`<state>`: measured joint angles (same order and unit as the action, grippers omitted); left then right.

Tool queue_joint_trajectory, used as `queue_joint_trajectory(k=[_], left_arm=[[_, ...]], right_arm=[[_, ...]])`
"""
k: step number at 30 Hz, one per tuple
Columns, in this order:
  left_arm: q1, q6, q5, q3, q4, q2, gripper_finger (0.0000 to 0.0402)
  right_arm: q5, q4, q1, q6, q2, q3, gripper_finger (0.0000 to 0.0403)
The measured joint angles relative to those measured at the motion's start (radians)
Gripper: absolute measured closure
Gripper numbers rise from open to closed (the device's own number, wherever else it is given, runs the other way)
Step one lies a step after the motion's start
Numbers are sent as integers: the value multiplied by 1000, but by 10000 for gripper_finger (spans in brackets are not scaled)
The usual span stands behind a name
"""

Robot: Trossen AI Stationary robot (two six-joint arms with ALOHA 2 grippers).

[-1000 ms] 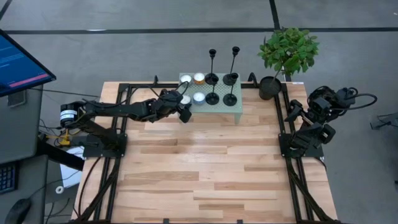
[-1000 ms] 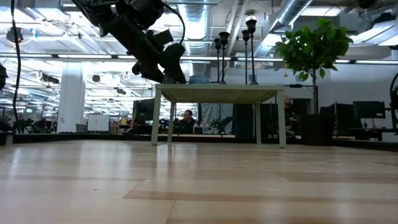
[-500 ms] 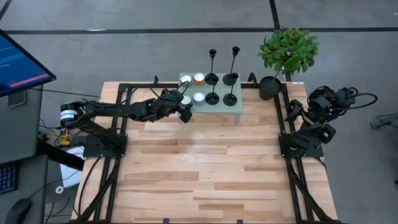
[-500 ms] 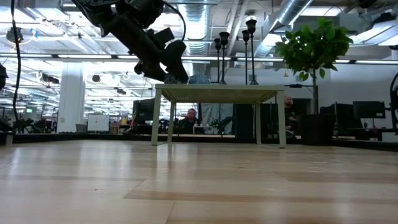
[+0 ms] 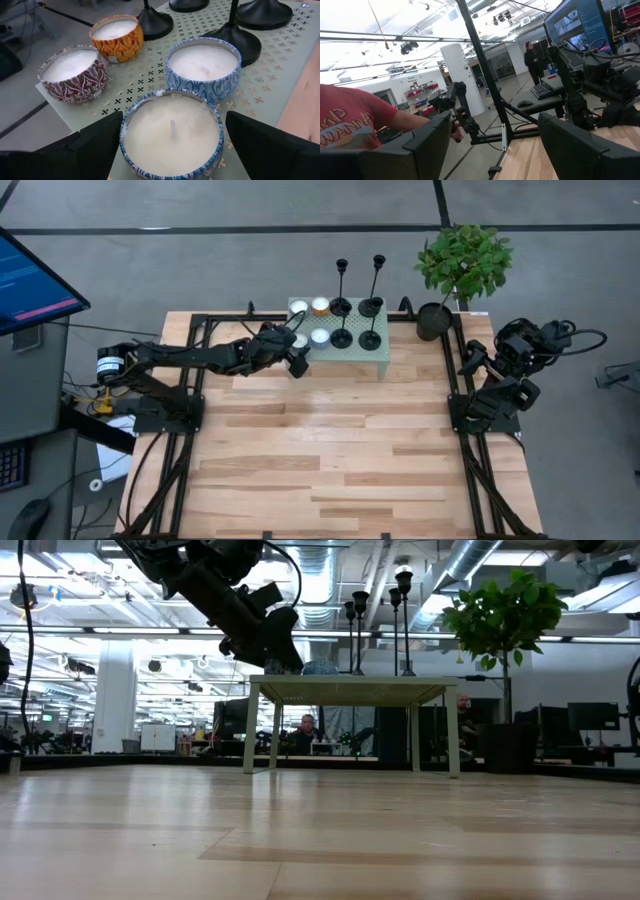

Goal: Pick & Place candle stick holders
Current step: Put the blue scented candle on the shelf, then return to Home Position

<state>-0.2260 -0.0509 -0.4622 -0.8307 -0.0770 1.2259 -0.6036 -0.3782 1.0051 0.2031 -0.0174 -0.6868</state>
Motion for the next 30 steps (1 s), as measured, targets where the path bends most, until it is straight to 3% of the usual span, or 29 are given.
queue_joint_trajectory(k=[12,30], left_arm=[[-5,29,0,0,-20,-60,48],[-5,37,-7,0,-29,-282,48]], right_arm=[[-2,0,0,0,0,0,117],[-29,12,0,-68,0,-50,117]])
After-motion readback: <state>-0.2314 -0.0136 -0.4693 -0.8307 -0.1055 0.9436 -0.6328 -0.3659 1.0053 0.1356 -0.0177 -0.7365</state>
